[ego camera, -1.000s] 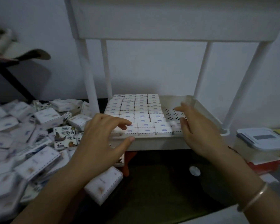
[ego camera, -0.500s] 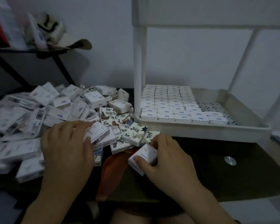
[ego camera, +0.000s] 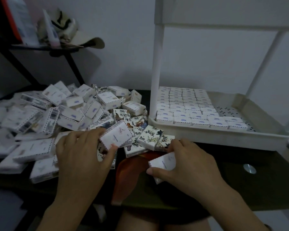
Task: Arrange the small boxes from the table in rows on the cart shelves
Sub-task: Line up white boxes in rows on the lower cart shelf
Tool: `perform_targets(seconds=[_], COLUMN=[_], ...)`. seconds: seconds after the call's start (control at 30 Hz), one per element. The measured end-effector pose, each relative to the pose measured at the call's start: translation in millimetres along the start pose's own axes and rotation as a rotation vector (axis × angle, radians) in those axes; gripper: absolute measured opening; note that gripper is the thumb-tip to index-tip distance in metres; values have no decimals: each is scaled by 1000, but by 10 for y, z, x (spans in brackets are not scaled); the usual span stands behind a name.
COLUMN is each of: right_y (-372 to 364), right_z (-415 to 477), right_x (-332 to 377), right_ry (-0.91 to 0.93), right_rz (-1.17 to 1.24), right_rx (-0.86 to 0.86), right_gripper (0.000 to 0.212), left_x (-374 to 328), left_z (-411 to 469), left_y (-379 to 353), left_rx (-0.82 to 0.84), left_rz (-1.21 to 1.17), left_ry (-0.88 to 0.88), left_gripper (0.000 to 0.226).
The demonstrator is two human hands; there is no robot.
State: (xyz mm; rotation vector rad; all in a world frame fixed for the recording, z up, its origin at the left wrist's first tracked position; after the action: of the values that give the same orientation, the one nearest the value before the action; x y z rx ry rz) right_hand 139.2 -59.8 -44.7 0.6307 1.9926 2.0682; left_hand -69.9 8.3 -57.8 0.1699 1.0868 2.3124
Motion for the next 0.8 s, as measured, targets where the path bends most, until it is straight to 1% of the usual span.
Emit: perform_targets(seconds=[0.07,0.17,0.23,0.3,0.37,0.43,0.5,0.63,0.8], right_y=[30,65,80,61,6,-37,-31,89,308], right_z=[9,10,-7,-35,-46,-38,-26,-8,75], right_x=[-28,-98,-161,-240,-302,-355,-424,-648,-1030], right_ry=[13,69,123,194,264,305,324,271,160], right_rz=[-47,-45,6,23,-16,-3,44,268,633], right_rx=[-79,-154,-118,-29,33,35,-17,-102,-133], right_gripper=[67,59,58,68,76,73,67,58,54], left_x=[-41,-124,-196,-298,-405,-513,-617,-826,-1058], left_z=[25,72,104,147,194,243,289,418,684], left_y=[25,55,63,56,27,-30,-90,-217,-379], left_rx=[25,25,4,-22,-29,-10,10,55,96], left_rz=[-38,-110,-211,-351,-500,-635,-729,-850,-890], left_ry=[47,54,46,51,70,87,79,54,48], left_gripper=[46,43,40,40,44,43,42,41,46])
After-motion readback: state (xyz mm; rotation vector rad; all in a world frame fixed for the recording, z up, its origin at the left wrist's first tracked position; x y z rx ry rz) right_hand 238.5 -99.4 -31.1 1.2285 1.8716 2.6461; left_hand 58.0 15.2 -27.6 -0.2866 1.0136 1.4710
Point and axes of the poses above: each hand's wrist, its own z-axis towards the middle knuckle, its own y-axis out of the back of the hand, x = y × z, the point moved 3 cm from there along z, towards the middle knuckle, and after that the axes turned 14 degrees about -y, right-handed, at the moved point
